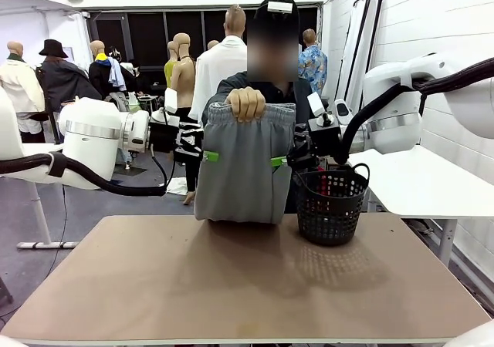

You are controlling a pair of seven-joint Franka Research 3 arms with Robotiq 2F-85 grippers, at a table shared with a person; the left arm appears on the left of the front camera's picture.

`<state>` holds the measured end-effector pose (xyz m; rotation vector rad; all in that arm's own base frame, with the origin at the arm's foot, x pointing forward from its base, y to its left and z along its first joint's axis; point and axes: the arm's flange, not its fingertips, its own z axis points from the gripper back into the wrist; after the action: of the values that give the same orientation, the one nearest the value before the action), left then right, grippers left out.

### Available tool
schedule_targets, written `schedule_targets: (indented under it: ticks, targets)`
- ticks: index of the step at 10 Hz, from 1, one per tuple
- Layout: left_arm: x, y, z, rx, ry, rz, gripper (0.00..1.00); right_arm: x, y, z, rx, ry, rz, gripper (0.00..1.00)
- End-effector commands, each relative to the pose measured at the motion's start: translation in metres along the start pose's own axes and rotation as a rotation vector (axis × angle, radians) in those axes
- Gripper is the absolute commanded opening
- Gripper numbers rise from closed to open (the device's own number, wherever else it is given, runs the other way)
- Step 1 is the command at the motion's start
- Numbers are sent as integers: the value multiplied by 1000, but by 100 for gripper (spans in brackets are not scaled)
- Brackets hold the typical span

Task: Fold the training pants.
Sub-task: Grab both ends of the Training pants handed by a person.

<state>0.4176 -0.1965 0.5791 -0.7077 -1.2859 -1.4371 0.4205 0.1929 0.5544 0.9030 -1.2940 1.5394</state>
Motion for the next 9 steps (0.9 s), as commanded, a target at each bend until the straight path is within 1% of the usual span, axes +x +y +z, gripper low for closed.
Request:
schedule_targets:
  ticks: [1, 5, 9]
  targets:
    - [5, 0, -1, -7, -37, 27, 100, 0, -11, -4, -8, -47, -36, 100]
    - [17, 0, -4, -19, -57, 30, 100, 1, -12, -4, 3, -104, -43, 100]
    - [22, -4, -6, -25, -73, 48, 100, 2, -12, -4, 9, -132, -46, 100]
